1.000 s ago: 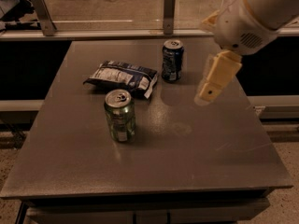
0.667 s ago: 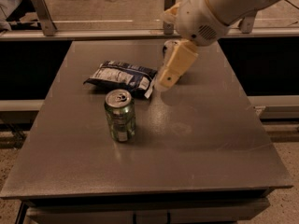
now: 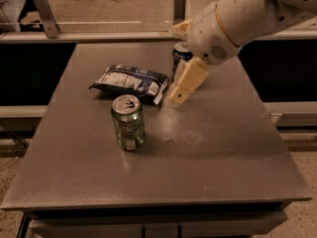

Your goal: Knock green can over

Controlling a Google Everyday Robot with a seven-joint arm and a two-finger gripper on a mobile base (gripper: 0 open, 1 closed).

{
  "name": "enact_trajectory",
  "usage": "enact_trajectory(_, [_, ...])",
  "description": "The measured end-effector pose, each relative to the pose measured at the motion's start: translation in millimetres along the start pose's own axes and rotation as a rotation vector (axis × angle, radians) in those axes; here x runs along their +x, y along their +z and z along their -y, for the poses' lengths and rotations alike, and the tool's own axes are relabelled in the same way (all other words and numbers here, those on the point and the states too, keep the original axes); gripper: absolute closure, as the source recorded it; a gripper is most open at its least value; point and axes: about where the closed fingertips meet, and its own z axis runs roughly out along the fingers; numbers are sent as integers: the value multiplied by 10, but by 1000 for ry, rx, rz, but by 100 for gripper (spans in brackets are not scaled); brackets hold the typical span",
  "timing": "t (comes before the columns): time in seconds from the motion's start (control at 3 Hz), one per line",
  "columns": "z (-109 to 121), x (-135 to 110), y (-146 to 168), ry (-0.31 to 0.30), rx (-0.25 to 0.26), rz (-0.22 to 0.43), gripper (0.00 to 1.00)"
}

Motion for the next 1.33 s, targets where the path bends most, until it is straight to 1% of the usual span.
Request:
enact_trajectory(0.33, [-147,124,299,21,-4,209,0])
enact_trajectory(0.67, [-383,54,337,33,-15,464,0])
enact_trajectory(1.0, [-454,-318,208,-23,-8,583,0])
enact_trajectory(1.33, [-505,-274,346,38,-52,602,0])
